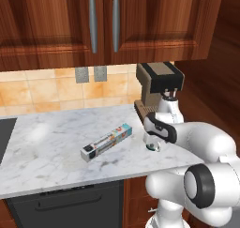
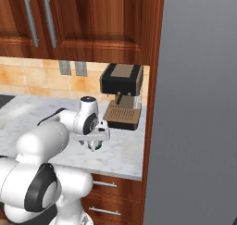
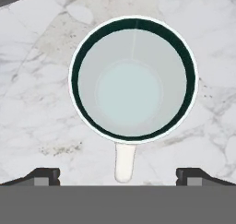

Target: Pick the mug from the counter and place it inside the microwave. Then close the microwave.

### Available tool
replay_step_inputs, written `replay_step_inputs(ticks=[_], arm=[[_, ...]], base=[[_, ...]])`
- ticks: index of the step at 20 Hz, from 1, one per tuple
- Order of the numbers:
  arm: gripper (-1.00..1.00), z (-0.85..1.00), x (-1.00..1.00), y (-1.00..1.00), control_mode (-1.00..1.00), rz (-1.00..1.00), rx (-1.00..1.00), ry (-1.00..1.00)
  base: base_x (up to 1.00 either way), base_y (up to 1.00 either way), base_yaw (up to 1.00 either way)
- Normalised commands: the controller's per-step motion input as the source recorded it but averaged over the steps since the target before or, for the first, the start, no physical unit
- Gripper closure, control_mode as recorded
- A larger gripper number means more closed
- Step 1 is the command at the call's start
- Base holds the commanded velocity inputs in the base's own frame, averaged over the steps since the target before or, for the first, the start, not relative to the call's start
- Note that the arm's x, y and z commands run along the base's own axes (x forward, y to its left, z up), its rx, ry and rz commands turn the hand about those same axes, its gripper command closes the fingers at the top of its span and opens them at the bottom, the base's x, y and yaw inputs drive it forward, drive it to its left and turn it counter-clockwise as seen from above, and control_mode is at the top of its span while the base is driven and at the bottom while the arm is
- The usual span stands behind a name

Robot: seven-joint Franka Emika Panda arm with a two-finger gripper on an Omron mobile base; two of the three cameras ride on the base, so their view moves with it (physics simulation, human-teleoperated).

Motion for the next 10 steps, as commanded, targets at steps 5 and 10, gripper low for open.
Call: replay_step_inputs(ticks=[5, 10], arm=[[-1.0, -0.22, 0.03, 0.0, -1.0, 0.0, 0.0, 0.0], [-1.0, -0.12, 0.1, -0.02, -1.0, 0.0, 0.0, 0.0]], base=[[0.0, 0.0, 0.0], [0.0, 0.0, 0.0]])
